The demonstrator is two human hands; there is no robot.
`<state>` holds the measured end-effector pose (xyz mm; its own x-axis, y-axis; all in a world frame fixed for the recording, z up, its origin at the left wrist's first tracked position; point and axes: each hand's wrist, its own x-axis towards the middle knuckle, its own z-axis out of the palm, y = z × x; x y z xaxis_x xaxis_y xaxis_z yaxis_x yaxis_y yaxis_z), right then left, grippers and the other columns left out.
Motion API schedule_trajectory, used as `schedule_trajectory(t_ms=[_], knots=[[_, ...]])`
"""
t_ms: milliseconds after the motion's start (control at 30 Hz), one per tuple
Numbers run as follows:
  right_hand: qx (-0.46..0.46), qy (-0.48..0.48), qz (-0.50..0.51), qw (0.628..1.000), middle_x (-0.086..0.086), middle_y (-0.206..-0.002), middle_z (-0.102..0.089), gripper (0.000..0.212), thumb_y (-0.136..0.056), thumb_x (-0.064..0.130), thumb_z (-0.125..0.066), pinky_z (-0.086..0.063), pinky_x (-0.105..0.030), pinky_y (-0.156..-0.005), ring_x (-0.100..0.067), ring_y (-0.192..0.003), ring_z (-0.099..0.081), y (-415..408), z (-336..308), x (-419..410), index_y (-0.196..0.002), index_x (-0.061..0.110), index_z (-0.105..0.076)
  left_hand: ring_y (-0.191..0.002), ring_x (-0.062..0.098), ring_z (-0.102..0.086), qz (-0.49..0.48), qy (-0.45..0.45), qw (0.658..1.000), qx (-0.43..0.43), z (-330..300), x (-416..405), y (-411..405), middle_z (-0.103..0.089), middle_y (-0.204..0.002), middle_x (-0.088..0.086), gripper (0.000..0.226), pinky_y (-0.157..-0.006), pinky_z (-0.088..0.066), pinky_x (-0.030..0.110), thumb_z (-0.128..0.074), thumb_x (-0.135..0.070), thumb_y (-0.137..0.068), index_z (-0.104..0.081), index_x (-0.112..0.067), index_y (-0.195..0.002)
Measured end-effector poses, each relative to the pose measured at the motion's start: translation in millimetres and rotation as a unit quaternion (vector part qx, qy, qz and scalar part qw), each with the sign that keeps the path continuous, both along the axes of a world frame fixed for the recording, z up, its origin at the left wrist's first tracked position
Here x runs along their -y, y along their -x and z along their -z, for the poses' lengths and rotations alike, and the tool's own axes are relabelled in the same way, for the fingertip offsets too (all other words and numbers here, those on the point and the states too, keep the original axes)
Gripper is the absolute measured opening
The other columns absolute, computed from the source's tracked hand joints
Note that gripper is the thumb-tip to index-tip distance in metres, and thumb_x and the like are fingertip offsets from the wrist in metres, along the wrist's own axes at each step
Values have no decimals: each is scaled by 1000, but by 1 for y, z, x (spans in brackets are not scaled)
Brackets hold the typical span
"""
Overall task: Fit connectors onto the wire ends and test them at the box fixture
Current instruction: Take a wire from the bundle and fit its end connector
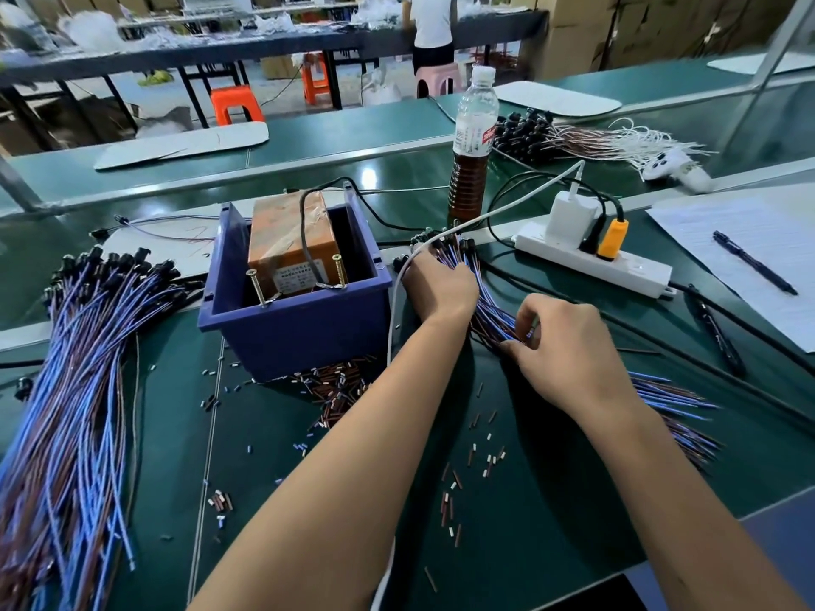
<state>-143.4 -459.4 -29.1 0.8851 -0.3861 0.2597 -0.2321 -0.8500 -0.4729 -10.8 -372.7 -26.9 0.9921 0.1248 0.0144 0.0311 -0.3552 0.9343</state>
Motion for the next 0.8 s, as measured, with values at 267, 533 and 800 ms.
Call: schedule_trajectory(t_ms=[267, 533, 800], knots=[[16, -2, -12, 1000, 3, -68, -63, 24, -81, 23, -86, -44, -29, -66, -25, -71, -62, -3, -2, -10, -72, 22, -63, -85, 32, -75, 66, 65, 993, -79, -2, -19, 11, -74, -88, 14, 13, -81, -63, 48, -53, -4, -74, -56, -16, -79], [196, -23, -96, 976, 13, -55, -54, 25, -82, 17, -80, -43, -28, -56, -6, -54, -52, -3, -40, -56, -71, 21, -58, -44, 9, -54, 336, 58, 905, -255, -29, -87, 53, -64, -58, 6, 22, -43, -49, 19, -45, 8, -96, -62, -4, -89], [232, -62, -296, 925, 12, -63, -59, 23, -87, 20, -81, -48, -26, -58, -7, -57, -55, -16, -60, -160, -78, 22, -60, -43, 4, -49, 341, 60, 912, -221, -45, -217, 65, -66, -58, 1, 35, -36, -34, 13, -41, 8, -87, -68, -12, -76]])
